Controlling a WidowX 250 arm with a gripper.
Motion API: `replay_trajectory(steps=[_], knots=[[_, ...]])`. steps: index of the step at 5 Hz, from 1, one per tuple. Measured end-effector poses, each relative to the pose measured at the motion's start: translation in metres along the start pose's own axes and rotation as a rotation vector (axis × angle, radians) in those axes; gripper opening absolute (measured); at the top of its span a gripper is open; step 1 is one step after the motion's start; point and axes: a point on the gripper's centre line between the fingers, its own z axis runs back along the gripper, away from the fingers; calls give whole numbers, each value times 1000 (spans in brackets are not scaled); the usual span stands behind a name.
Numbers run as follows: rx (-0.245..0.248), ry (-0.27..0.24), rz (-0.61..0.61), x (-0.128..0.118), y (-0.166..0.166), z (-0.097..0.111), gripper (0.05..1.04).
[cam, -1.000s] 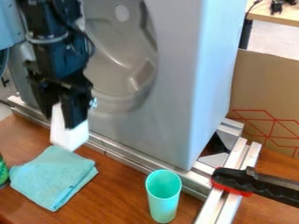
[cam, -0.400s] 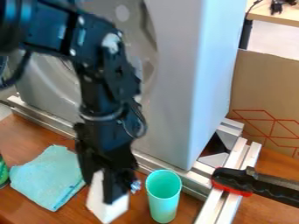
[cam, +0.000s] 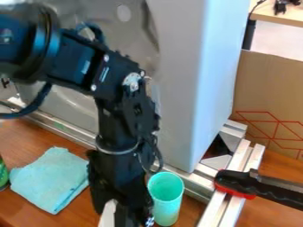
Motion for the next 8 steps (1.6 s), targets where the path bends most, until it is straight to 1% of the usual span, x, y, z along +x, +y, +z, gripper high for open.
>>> replay_trajectory(steps=[1,2,3,4,5,6,7,8], knots=[[1,-34,8,-1,1,-16,648],[-26,-107,3,0,-3,-35,649],[-36,-144,20,2,-4,-45,648],[-36,-160,45,6,-4,-47,648],[-37,-143,59,6,-4,-49,725],[-39,-114,67,2,-5,-49,987],[-49,-99,74,0,-6,-48,1009],[-38,-159,89,2,-4,-23,1004]])
